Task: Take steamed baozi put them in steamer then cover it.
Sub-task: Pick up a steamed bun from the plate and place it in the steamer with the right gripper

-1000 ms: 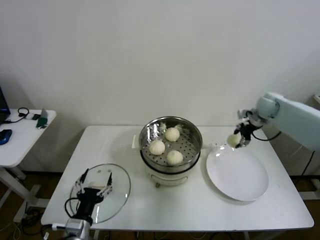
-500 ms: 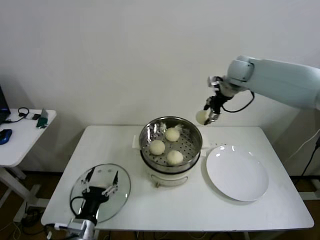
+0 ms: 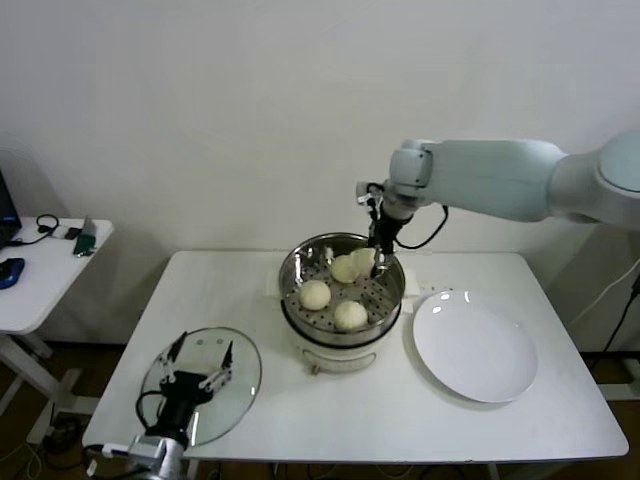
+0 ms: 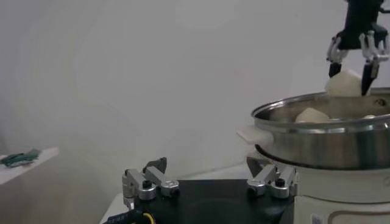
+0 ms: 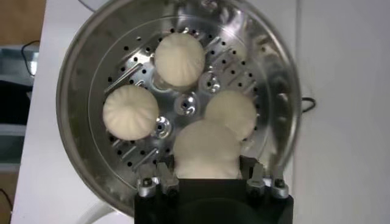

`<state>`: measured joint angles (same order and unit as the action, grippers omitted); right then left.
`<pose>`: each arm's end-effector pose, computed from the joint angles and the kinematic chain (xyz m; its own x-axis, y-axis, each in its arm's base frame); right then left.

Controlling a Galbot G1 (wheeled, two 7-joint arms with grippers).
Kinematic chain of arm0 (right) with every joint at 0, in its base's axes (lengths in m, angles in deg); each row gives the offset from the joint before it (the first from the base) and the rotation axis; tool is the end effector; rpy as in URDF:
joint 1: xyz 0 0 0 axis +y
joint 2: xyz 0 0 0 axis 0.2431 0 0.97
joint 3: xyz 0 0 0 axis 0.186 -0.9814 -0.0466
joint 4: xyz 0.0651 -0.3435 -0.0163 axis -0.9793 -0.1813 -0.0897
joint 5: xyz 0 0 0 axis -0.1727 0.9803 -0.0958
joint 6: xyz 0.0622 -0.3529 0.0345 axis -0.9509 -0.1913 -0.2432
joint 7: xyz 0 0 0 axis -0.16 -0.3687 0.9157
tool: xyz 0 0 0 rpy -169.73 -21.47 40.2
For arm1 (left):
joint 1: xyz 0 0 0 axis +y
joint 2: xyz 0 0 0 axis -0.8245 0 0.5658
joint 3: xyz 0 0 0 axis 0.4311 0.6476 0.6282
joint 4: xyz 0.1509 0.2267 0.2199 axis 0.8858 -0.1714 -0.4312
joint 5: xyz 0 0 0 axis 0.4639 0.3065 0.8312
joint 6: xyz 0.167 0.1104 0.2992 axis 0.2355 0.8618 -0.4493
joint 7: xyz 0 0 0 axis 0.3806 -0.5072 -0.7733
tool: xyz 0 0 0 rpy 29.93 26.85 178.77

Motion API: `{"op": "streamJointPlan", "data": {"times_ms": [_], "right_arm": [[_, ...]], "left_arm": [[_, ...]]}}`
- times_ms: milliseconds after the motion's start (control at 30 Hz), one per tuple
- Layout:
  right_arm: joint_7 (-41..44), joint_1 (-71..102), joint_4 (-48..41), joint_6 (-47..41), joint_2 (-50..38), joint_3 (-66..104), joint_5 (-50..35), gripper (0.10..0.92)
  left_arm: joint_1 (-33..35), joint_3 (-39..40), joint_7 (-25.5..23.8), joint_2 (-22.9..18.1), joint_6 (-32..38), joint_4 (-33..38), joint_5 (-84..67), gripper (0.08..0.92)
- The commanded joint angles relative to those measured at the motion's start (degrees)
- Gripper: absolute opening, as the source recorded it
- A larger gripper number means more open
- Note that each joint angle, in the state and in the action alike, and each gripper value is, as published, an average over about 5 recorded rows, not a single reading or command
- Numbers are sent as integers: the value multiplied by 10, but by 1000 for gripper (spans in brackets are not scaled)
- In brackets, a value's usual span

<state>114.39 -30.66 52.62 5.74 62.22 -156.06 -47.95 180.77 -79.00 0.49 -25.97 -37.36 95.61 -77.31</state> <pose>0.6071 0.0537 -0.0594 -0.1096 -0.1414 0.9839 -0.9929 -0.0306 -0.1150 0.1603 0.0548 -0.3207 -0.9921 0.0755 0.0998 0.0935 0.9774 0.1898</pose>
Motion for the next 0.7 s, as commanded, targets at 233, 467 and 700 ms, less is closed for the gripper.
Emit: {"op": "streamJointPlan", "data": {"times_ms": [233, 467, 700], "right_arm": [[-15, 50, -2, -7, 18, -20, 19, 687], [-14, 47, -12, -8, 12, -10, 27, 767], [38, 17, -19, 5, -9, 16, 23, 822]], "left_arm": [[-7, 0, 0, 9, -1, -11, -8, 823], [-11, 1, 0, 8, -3, -13, -7, 823], [-13, 3, 1, 8, -5, -11, -4, 823]]}}
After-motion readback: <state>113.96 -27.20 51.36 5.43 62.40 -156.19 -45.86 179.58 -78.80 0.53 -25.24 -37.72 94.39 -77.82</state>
